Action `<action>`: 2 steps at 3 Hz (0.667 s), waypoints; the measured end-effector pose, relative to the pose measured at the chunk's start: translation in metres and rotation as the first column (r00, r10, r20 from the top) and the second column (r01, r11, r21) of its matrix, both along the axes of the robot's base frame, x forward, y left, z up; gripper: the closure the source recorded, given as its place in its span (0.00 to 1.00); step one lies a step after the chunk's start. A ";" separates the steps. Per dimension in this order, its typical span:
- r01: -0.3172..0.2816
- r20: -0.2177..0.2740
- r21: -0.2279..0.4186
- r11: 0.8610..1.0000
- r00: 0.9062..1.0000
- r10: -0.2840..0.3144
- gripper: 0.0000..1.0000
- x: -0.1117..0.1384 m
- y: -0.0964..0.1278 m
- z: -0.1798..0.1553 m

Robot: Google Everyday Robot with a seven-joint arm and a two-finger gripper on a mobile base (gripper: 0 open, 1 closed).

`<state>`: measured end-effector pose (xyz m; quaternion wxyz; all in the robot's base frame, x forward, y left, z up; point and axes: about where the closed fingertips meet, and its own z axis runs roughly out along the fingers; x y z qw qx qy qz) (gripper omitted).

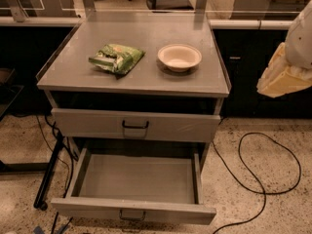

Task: Close middle drawer

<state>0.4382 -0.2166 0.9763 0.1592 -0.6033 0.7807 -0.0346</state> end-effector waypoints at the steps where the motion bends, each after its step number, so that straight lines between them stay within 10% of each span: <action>1: 0.000 0.001 0.000 1.000 1.000 0.000 1.00 0.000 0.000 0.000; 2: 0.017 -0.032 0.009 1.000 0.999 -0.016 1.00 -0.010 0.002 -0.023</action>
Offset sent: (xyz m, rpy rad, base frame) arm -0.0372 0.0054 -0.0938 0.0338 0.1501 -0.0618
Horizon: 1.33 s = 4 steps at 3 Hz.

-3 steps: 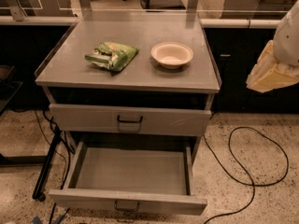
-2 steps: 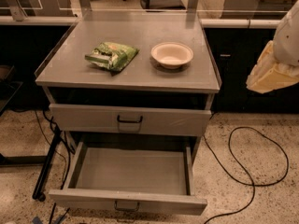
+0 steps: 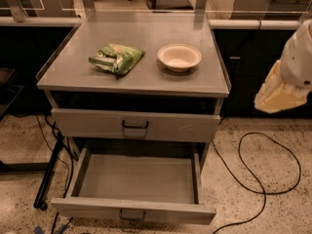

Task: Close middle drawer

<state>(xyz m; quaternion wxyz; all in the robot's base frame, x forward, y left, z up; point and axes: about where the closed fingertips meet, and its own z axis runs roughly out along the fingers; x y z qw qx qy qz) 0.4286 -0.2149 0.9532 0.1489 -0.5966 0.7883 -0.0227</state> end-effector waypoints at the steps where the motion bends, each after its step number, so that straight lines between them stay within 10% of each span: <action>1: 0.035 -0.068 -0.013 0.999 0.997 -0.036 1.00 -0.016 0.005 -0.052; 4: 0.070 -0.188 -0.007 0.998 0.980 -0.070 1.00 -0.028 0.016 -0.135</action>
Offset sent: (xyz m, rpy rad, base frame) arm -0.0302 0.0158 -0.1575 -0.0348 0.2127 -0.0768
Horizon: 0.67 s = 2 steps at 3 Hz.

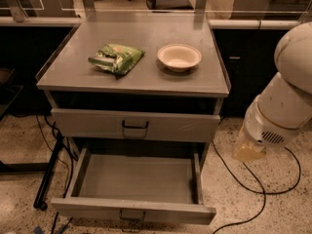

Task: Close middle drawer

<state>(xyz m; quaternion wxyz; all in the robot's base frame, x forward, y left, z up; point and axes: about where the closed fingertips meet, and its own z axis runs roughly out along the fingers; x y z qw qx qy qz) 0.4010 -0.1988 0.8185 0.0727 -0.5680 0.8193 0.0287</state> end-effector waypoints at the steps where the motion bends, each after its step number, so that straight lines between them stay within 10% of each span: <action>1: 0.013 -0.045 0.013 1.000 0.999 -0.013 1.00 -0.008 0.002 -0.021; 2: 0.046 -0.092 0.018 0.999 0.995 -0.044 1.00 -0.020 0.010 -0.061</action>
Offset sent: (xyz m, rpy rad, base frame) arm -0.0375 0.0236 -0.1242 0.0298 0.1618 -0.0918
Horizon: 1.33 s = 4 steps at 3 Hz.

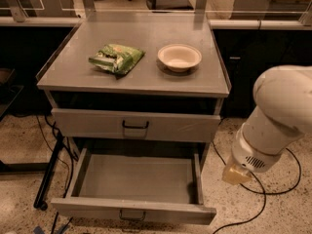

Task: Close middle drawer

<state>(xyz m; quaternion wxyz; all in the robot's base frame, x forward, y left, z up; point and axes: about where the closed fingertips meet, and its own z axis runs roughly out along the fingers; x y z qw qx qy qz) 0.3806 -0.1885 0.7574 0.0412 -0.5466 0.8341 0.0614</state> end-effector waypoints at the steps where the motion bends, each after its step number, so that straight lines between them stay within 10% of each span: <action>1: 0.034 -0.051 0.004 0.999 0.998 -0.034 1.00 -0.005 0.020 -0.073; 4: 0.088 -0.204 0.050 0.995 0.976 -0.077 1.00 -0.033 0.028 -0.156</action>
Offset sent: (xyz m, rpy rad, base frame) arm -0.0066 0.0309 -0.1114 0.0048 0.0843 -0.0412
